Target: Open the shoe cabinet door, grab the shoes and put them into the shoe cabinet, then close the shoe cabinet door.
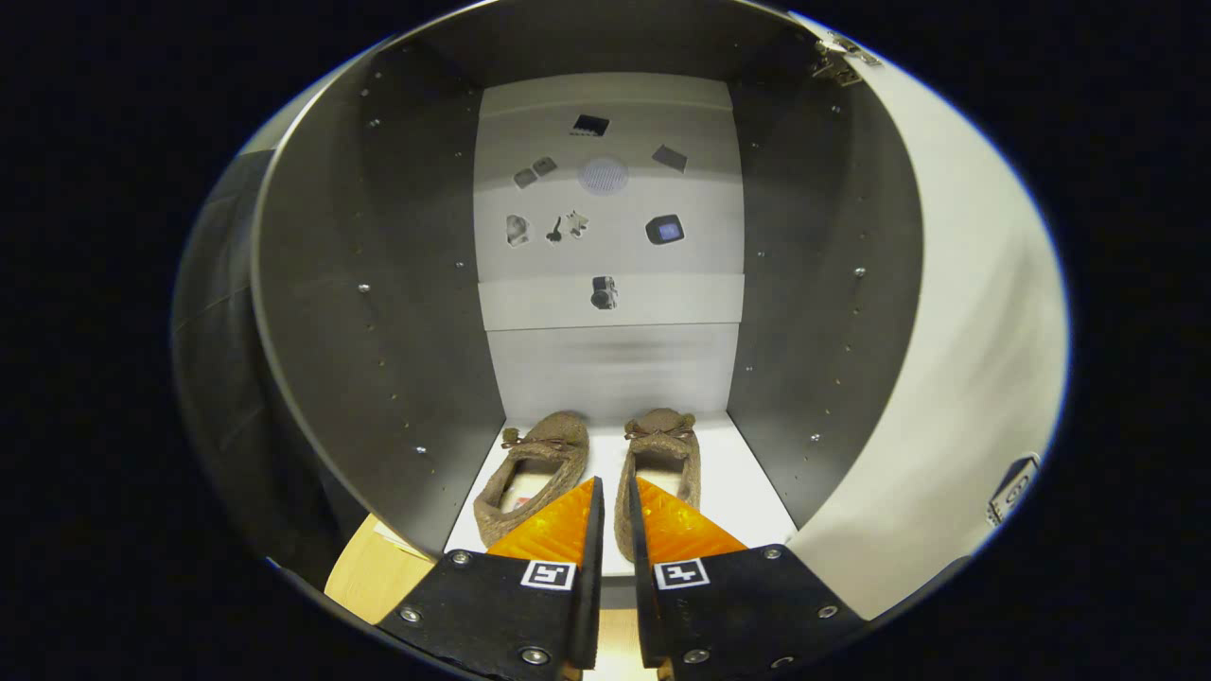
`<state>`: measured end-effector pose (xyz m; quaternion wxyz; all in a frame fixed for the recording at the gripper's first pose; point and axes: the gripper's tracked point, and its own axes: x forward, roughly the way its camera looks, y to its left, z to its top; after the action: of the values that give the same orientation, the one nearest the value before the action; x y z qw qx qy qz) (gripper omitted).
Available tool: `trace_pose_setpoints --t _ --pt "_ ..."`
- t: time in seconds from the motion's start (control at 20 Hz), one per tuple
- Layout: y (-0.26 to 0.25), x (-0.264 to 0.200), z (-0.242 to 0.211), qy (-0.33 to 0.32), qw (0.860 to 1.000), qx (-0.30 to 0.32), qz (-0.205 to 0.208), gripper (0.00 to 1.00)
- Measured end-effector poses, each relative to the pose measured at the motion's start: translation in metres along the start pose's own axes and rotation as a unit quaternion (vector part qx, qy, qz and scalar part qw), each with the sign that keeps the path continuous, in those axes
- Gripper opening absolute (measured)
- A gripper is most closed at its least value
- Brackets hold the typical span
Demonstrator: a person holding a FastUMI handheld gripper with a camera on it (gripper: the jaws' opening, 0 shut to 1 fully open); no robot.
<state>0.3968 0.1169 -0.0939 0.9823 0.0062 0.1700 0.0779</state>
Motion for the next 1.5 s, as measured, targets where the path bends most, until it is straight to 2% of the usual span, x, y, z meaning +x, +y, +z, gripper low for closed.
trace_pose_setpoints --t 0.55,0.8,1.1,1.25,1.3,1.5 --pt "0.018 -0.135 -0.012 -0.051 0.999 -0.001 -0.017 0.18" --pt "0.018 -0.199 -0.025 -0.064 0.998 0.020 -0.015 0.25" --pt "-0.004 -0.263 -0.045 -0.077 0.996 0.028 -0.043 0.36" --pt "-0.027 -0.293 -0.054 -0.081 0.994 0.035 -0.067 0.38" --pt "-0.034 -0.302 -0.058 -0.082 0.993 0.038 -0.075 0.42" --pt "-0.063 -0.338 -0.070 -0.084 0.989 0.052 -0.108 0.45"
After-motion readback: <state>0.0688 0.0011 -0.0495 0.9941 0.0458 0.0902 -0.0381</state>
